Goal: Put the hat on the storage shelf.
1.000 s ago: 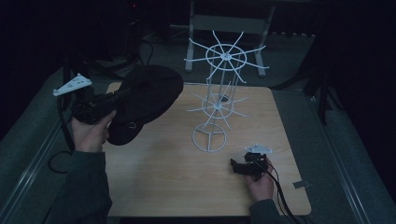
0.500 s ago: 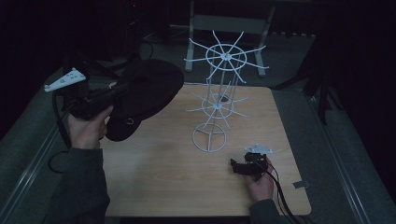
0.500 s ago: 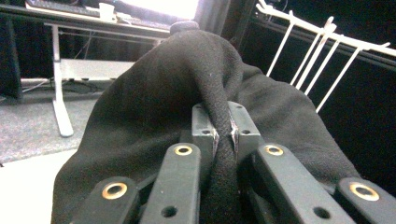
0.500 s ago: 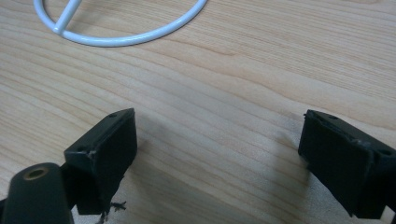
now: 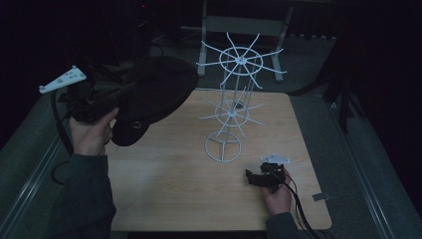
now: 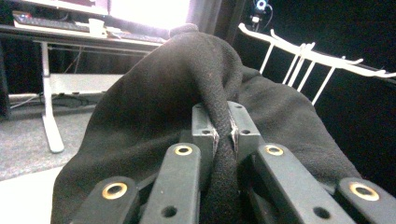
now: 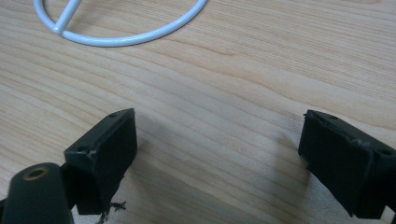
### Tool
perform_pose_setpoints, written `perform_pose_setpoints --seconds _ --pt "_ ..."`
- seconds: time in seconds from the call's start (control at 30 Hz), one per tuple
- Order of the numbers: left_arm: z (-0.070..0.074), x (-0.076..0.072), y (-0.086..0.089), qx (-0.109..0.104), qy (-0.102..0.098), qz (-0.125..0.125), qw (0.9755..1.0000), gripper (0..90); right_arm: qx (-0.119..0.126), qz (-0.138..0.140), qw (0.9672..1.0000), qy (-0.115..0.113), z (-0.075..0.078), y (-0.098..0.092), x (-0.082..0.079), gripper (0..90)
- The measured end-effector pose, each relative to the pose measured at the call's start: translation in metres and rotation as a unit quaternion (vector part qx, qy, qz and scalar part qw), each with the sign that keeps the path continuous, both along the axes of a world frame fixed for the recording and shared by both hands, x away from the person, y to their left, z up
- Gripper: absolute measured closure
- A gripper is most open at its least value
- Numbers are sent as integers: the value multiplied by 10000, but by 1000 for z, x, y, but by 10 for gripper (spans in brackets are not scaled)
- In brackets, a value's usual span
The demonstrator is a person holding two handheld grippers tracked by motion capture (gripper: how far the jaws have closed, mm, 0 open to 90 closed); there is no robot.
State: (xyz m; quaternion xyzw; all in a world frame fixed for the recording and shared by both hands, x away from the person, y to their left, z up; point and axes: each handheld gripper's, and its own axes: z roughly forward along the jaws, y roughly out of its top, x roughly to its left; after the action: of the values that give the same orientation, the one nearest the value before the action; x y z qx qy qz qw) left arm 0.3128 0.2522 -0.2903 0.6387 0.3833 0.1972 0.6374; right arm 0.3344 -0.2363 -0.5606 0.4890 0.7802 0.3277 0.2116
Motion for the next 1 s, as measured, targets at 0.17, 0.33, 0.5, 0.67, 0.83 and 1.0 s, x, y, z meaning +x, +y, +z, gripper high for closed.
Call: perform_pose_setpoints --seconds 0.17,0.33,0.5,0.67,0.83,1.0 --pt "3 -1 1 -86 -58 -61 9999 846 0 0 10000 0 0 0 0 113" --pt "6 -2 3 -180 -94 -74 9998 846 0 0 10000 1 0 0 0 113" --pt "11 -3 5 -219 -155 -73 9996 846 0 0 10000 0 0 0 0 113" --pt "16 -4 5 -247 -209 -91 9994 846 0 -1 10000 0 0 0 0 113" --pt "18 -2 5 -239 -206 -157 9994 846 0 -1 10000 0 0 0 0 113" --pt "17 1 5 -290 -199 -189 9992 846 -1 0 10000 -1 0 0 0 113"
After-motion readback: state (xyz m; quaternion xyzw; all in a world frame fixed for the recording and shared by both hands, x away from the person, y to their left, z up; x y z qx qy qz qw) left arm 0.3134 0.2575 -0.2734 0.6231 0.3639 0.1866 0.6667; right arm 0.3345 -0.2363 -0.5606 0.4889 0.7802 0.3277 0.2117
